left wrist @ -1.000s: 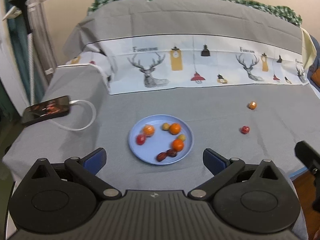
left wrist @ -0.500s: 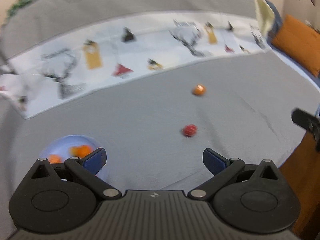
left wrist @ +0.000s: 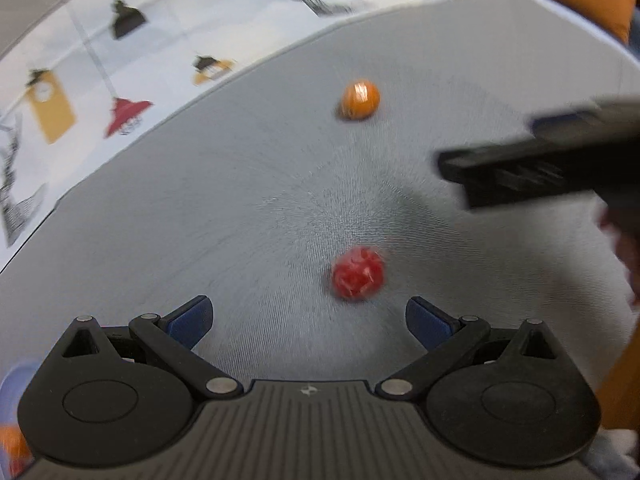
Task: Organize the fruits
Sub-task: 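Grasp the red tomato with the left gripper while the right gripper grasps the mandarin, then carry the tomato and mandarin over the blue plate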
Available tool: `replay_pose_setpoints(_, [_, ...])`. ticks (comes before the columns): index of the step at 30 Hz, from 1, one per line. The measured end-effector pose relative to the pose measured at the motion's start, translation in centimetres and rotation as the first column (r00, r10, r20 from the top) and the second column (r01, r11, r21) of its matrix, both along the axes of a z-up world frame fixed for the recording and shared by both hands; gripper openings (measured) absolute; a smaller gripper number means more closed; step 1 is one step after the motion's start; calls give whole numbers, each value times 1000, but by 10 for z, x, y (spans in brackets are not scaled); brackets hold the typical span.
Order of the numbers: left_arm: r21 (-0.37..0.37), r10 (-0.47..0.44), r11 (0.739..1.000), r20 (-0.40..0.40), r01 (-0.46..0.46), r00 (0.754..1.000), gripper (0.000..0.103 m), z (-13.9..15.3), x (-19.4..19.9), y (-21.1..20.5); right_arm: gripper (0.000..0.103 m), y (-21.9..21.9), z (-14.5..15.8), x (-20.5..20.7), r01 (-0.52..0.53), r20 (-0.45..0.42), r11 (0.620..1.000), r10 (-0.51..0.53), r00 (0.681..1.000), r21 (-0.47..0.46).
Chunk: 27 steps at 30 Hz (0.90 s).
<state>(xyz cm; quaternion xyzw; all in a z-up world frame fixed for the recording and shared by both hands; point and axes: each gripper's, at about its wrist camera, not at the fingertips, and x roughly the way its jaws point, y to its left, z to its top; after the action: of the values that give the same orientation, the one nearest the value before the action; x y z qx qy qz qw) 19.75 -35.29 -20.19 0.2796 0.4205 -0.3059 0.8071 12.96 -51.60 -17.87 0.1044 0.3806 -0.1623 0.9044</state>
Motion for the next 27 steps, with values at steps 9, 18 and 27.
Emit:
replay_pose_setpoints(9, [-113, 68, 990, -117, -82, 991, 103, -24, 49, 2, 102, -18, -53, 110, -32, 63, 991, 41, 997, -133])
replay_pose_setpoints(18, [-155, -65, 987, -74, 52, 995, 33, -11, 33, 4, 41, -36, -39, 100, 8, 153, 1000, -8, 988, 2])
replay_pose_setpoints(27, [-173, 95, 980, -21, -97, 995, 33, 53, 28, 49, 42, -37, -1, 34, 141, 181, 982, -162, 970, 123])
